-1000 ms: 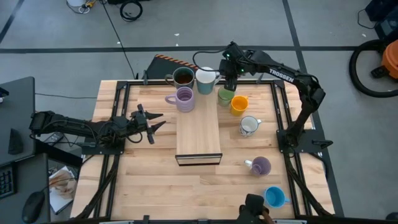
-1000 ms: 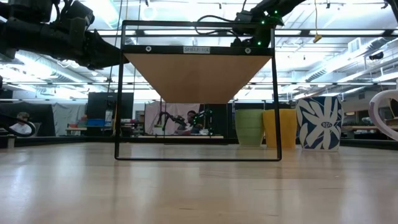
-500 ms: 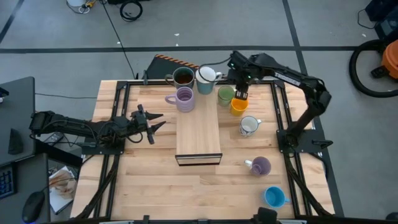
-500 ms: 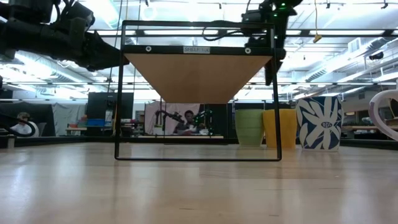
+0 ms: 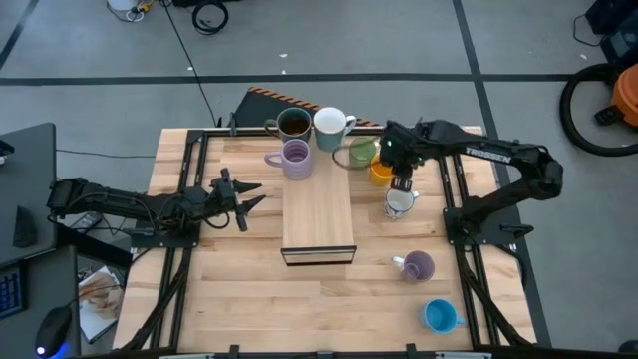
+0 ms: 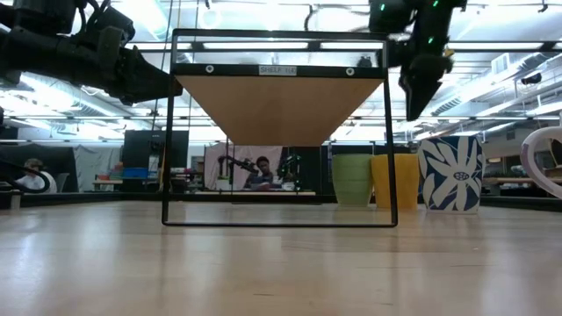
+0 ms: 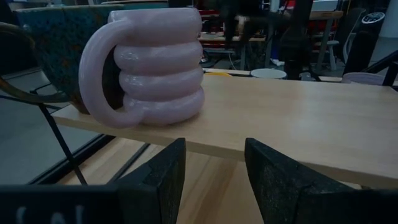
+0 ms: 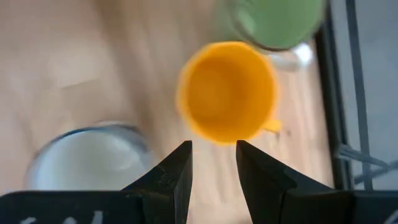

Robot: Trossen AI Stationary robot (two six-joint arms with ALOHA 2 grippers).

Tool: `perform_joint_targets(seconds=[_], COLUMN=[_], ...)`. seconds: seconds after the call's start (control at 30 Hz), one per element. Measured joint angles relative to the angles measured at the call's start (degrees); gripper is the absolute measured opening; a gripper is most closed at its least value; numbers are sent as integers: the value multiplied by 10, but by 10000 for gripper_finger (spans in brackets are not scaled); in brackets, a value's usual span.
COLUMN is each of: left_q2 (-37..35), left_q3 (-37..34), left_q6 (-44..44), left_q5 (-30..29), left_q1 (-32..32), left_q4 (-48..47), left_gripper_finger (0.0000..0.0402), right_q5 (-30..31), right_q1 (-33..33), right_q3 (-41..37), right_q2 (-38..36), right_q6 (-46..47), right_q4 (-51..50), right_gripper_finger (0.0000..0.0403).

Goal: Place coffee mugs
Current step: Put the white mug on the shelf

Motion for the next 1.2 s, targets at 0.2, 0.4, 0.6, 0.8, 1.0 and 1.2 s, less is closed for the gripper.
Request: perform_joint_targets(seconds=[0.2, 0.4, 0.6, 0.8, 1.0, 1.2], left_q2=[0, 0, 0, 0, 0, 0], left_q3=[0, 0, 0, 0, 0, 0], left_q6=[0, 1, 1, 1, 1, 1], left_q5=[0, 0, 0, 0, 0, 0], left_q1=[0, 0, 0, 0, 0, 0], left_q4=[-3, -3, -3, -3, -3, -3], left_gripper_finger=[172, 172, 172, 172, 172, 172], right_q5=[-42, -69, -27, 13, 13, 13], right_q1=[94, 176, 239, 266, 270, 264], right_q3=[0, 0, -30, -81, -126, -164], right_q2=[-16, -1, 10, 10, 9, 9], right_q6=[-5, -50, -27, 2, 17, 16], right_q4=[-18, -67, -85, -75, -66, 0], right_gripper_finger=[130, 130, 128, 124, 124, 117])
